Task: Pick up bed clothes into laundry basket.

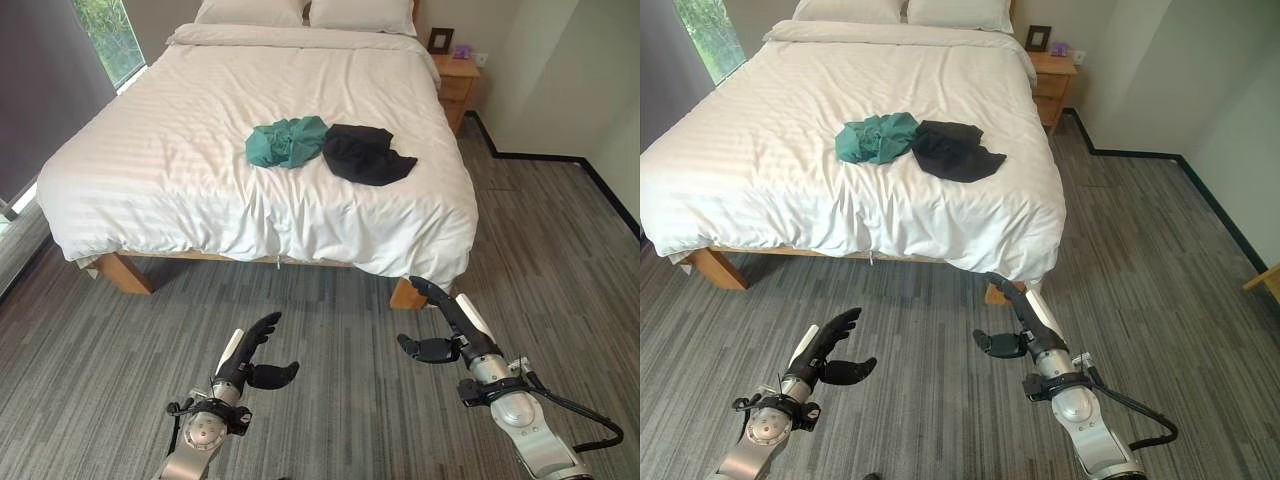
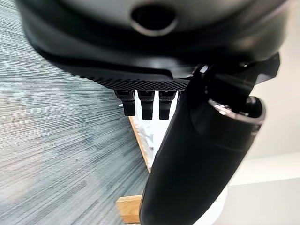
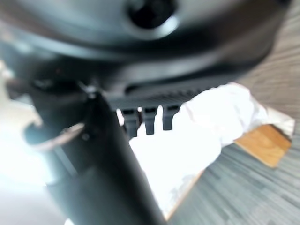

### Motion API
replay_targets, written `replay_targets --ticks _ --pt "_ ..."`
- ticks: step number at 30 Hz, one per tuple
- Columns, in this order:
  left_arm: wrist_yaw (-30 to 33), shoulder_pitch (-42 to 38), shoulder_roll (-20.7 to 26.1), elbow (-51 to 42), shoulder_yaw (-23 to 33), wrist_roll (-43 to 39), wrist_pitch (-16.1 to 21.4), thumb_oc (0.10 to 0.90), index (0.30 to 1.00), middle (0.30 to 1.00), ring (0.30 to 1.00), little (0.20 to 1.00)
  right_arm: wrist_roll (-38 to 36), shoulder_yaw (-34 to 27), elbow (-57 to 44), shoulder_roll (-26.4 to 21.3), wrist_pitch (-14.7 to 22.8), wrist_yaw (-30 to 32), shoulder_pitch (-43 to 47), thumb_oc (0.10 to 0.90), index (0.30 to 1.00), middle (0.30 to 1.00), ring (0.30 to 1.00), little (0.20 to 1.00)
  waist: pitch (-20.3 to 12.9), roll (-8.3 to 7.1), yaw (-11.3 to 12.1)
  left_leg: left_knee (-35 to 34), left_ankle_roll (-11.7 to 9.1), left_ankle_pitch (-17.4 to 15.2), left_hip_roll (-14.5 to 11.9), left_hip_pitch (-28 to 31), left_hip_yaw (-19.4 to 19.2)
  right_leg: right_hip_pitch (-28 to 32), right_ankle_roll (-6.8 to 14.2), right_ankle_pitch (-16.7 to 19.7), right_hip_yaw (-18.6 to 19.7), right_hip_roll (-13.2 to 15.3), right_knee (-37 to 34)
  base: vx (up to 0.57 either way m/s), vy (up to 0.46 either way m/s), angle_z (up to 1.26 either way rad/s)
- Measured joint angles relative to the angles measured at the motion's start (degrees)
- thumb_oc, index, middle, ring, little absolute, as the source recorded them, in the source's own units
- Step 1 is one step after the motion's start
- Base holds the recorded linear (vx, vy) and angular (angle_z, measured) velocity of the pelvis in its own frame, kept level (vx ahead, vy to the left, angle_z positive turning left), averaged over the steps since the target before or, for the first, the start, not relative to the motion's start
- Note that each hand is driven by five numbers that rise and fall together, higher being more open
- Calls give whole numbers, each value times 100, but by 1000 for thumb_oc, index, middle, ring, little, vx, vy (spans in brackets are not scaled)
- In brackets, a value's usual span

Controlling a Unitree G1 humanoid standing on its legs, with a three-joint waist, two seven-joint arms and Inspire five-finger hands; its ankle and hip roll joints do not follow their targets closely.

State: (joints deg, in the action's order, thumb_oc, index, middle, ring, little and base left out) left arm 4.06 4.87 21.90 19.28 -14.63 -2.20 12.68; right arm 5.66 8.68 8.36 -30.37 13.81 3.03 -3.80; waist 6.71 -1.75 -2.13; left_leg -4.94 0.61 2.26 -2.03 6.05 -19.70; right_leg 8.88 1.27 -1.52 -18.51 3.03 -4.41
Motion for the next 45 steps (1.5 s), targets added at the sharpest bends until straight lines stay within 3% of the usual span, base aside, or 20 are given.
replay_targets --ticks 10,13,15,16,18,21,24,27,28,29,30,31,32,35,36,37,40,41,43,45 --pt "17 72 163 -249 44 2 1 800 900 900 900 900 5 5 25 268 -101 66 -92 800 900 900 900 900 53 -83 -29 -11 1 -4 -18 4 -77 -179 46 -19 189 0 158 10 54 -9" --pt "19 97 233 -291 144 13 0 800 900 900 900 900 4 -18 28 346 -205 105 -124 800 900 900 900 900 211 26 -50 -10 44 2 -154 14 -144 -639 323 -213 285 42 1141 39 88 -15" --pt "34 92 297 -324 208 16 -2 800 900 900 900 900 4 -23 29 369 -243 107 -179 800 900 900 900 900 412 62 -114 -8 90 -26 -206 149 -138 -1112 573 -376 375 178 2362 177 136 -1" --pt "57 106 294 -322 270 16 -2 800 900 900 900 900 3 -18 20 410 -247 106 -164 800 900 900 900 900 520 99 -142 -4 227 -150 -225 212 -136 -1479 782 -468 366 306 3114 190 62 2" --pt "75 179 283 -330 387 10 -21 800 900 900 900 900 2 17 -24 417 -248 84 -202 800 900 900 900 900 606 32 -203 -34 210 -236 -28 270 -137 -2027 965 -516 292 813 3518 355 4 -6" --pt "140 136 288 -331 447 -2 -30 800 900 900 900 900 -3 15 -53 407 -255 82 -268 800 900 900 900 900 637 44 -351 -37 135 -288 42 76 180 -2286 971 -438 382 982 2127 467 -114 30" --pt "157 67 241 -136 453 4 -35 800 900 900 900 900 -6 46 -24 418 -271 85 -340 800 900 900 900 900 669 54 -617 25 49 -322 30 -37 541 -2494 1122 254 292 1211 692 510 -159 67" --pt "160 55 246 -113 326 12 -43 800 900 900 900 900 -1 30 -33 436 -288 78 -622 800 900 900 900 900 653 29 -797 -46 -166 -390 -140 77 1032 -2324 1083 489 553 1231 163 488 -187 90" --pt "156 70 167 -104 249 15 -47 800 900 900 900 900 2 29 24 387 -327 55 -760 800 900 900 900 900 634 113 -883 -50 -268 -464 -377 202 1276 -2112 1002 954 642 1066 140 408 -219 107" --pt "163 117 71 -140 149 16 -46 800 900 900 900 900 1 -6 56 291 -357 41 -825 800 900 900 900 900 604 341 -881 15 -281 -481 -643 270 1317 -2022 901 1057 626 760 260 378 -274 77" --pt "135 129 49 -176 14 19 -41 800 900 900 900 900 1 -78 149 265 -390 4 -791 800 900 900 900 900 609 395 -848 450 -454 -458 -868 183 1269 -1900 710 1117 636 585 303 254 -321 20" --pt "134 151 4 -187 -38 17 -39 800 900 900 900 900 0 -121 154 205 -394 1 -722 800 900 900 900 900 600 425 -761 764 -614 -283 -920 105 1338 -1822 321 1014 596 464 359 206 -377 8" --pt "109 -4 -14 -138 -119 10 -46 800 900 900 900 900 2 -242 205 182 -401 1 -596 800 900 900 900 900 640 283 -819 2039 -871 -262 -976 -544 1395 -1782 166 995 557 529 409 188 -350 -2" --pt "112 -64 -137 -144 -131 -1 -36 800 900 900 900 900 2 -358 178 -28 -401 125 -329 800 900 900 900 900 710 113 -607 3444 -1283 522 -1014 -990 1621 -1426 -167 750 655 419 411 309 -210 -31" --pt "110 -100 -139 -147 -167 0 -22 800 900 900 900 900 4 -469 102 -29 -401 253 -218 800 900 900 900 900 705 71 -604 3884 -1420 333 -899 -1084 1477 -1235 -248 698 732 394 353 335 -56 -42" --pt "109 -141 -137 -171 -166 1 -20 800 900 900 900 900 34 -523 -22 -53 -403 366 -194 800 900 900 900 900 710 13 -608 3962 -1339 137 -803 -1123 1281 -1115 -277 674 743 418 255 363 2 -24" --pt "121 -291 -113 -237 -159 0 8 800 900 900 900 900 223 -703 -280 -59 -403 550 -126 800 900 900 900 900 710 -17 -534 3281 -1032 -290 -751 -1305 640 -781 -294 632 779 283 -34 369 134 -8" --pt "134 -307 -106 -252 -148 0 14 800 900 900 900 900 367 -712 -333 -69 -404 675 -56 800 900 900 900 900 702 -8 -488 2220 -897 -372 -706 -1197 499 -681 -284 574 792 200 -82 204 99 -17" --pt "155 -286 -70 -224 -154 3 12 800 900 900 900 900 604 -712 -383 -42 -423 841 108 800 900 900 900 900 707 -2 -433 880 -835 -136 -657 -1188 473 -489 -198 436 880 107 -85 304 118 -29" --pt "178 -244 -74 -225 -161 2 11 800 900 900 900 900 821 -749 -551 -66 -428 1032 119 800 900 900 900 900 697 86 -319 413 -813 231 -772 -1148 492 -371 -141 375 970 15 -86 283 92 -44"
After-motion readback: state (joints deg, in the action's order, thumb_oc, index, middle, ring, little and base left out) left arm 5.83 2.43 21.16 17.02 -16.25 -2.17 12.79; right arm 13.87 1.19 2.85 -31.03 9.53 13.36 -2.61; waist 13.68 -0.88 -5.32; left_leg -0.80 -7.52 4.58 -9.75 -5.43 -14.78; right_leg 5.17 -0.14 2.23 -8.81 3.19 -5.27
